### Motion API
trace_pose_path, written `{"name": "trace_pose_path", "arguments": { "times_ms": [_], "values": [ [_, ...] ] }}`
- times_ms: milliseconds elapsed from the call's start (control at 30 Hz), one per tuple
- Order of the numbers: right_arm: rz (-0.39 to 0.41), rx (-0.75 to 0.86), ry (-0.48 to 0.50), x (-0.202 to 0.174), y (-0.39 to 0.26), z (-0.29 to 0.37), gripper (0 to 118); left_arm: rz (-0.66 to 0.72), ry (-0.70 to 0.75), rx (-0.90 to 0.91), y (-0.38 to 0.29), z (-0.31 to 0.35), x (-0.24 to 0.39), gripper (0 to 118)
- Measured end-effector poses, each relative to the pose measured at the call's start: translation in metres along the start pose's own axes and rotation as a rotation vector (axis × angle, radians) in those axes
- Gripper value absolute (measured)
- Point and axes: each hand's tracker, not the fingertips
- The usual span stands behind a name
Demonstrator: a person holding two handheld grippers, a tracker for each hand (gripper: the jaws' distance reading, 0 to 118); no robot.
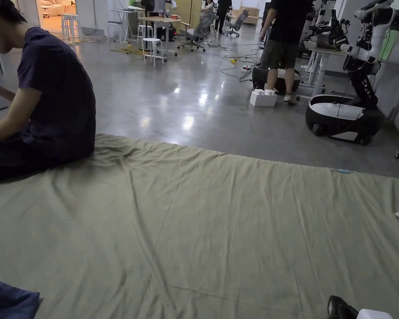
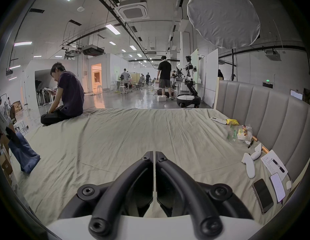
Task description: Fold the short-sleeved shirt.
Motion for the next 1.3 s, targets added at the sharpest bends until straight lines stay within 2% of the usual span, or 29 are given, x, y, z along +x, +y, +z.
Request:
{"name": "trace_pose_path", "arguments": {
  "times_ms": [167, 300, 400, 567, 733, 833, 1000, 1133, 1167, 1300],
  "values": [
    [0.002, 0.008, 0.014, 0.001, 0.000, 0.000, 3, -0.041, 0.194, 0.114, 0.001, 0.016, -0.005, 53],
    [0.014, 0.019, 0.016, 0.003, 0.002, 0.001, 3, -0.037, 0.256, 0.212, 0.001, 0.040, 0.003, 53],
    [0.041, 0.034, 0.013, 0.004, 0.003, 0.003, 3, -0.030, 0.225, 0.302, -0.013, 0.055, 0.022, 52],
    [0.039, 0.044, 0.018, 0.007, 0.004, 0.003, 3, -0.061, 0.166, 0.384, -0.051, 0.052, 0.077, 52],
    [0.030, 0.053, 0.012, 0.007, 0.004, 0.001, 3, -0.133, 0.071, 0.495, -0.108, 0.033, 0.161, 52],
    [0.019, 0.050, 0.013, 0.006, 0.003, -0.002, 3, -0.131, -0.007, 0.543, -0.131, 0.019, 0.211, 52],
    [0.017, 0.053, 0.009, 0.000, 0.008, -0.005, 3, -0.166, -0.081, 0.637, -0.132, 0.008, 0.273, 52],
    [-0.003, 0.069, -0.003, -0.001, 0.015, -0.006, 3, -0.215, -0.085, 0.753, -0.122, 0.021, 0.314, 51],
    [-0.004, 0.075, -0.008, -0.001, 0.017, -0.006, 3, -0.226, -0.086, 0.778, -0.119, 0.025, 0.321, 50],
    [-0.008, 0.093, -0.018, -0.002, 0.024, -0.007, 3, -0.213, -0.083, 0.850, -0.111, 0.044, 0.344, 28]
  ]
}}
